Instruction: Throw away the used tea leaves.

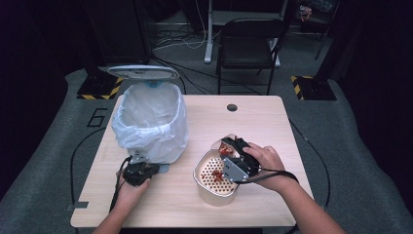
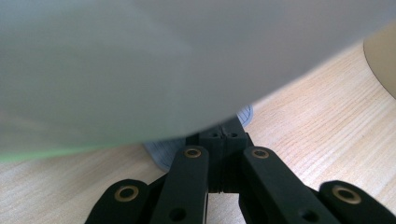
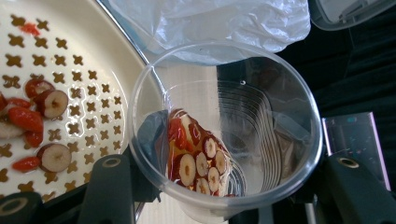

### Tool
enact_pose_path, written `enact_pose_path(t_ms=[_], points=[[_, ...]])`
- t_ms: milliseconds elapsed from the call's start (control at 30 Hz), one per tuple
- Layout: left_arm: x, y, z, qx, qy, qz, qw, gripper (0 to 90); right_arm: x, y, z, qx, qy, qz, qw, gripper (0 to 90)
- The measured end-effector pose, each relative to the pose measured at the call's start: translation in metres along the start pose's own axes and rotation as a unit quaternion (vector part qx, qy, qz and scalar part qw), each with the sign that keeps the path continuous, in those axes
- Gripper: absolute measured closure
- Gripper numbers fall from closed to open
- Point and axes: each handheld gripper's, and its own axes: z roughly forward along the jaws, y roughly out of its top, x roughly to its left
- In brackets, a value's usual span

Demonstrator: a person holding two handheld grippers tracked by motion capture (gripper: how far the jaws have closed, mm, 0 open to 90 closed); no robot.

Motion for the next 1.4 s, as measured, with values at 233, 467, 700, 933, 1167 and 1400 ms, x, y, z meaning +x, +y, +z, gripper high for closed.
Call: enact_pose_path(t_ms=[233,467,700,933,1167,1400], points=[[0.0,0.0,-0.001,0.004,0.001,0.003,1.0,90.0,0.005,0.004,0.0,0.013,-0.01,-0.052,0.9985,42.5],[0.001,0.0,0.0,0.002,0.002,0.003,1.0,90.0,0.008,0.007,0.0,0.022,-0.011,-0.083,0.9962,42.7],[0.001,0.0,0.0,0.002,0.004,0.004,1.0,90.0,0.013,0.01,-0.001,0.036,-0.024,-0.14,0.9892,42.8],[0.0,0.0,0.0,0.003,0.009,-0.001,1.0,90.0,0.019,0.011,0.0,0.048,-0.04,-0.213,0.975,42.8],[0.0,0.0,0.0,0.001,0.008,-0.004,1.0,90.0,0.023,0.011,0.0,0.056,-0.058,-0.281,0.9562,42.9],[0.0,0.0,0.0,0.0,0.002,0.003,1.0,90.0,0.031,0.011,0.0,0.076,-0.079,-0.344,0.9325,43.0]])
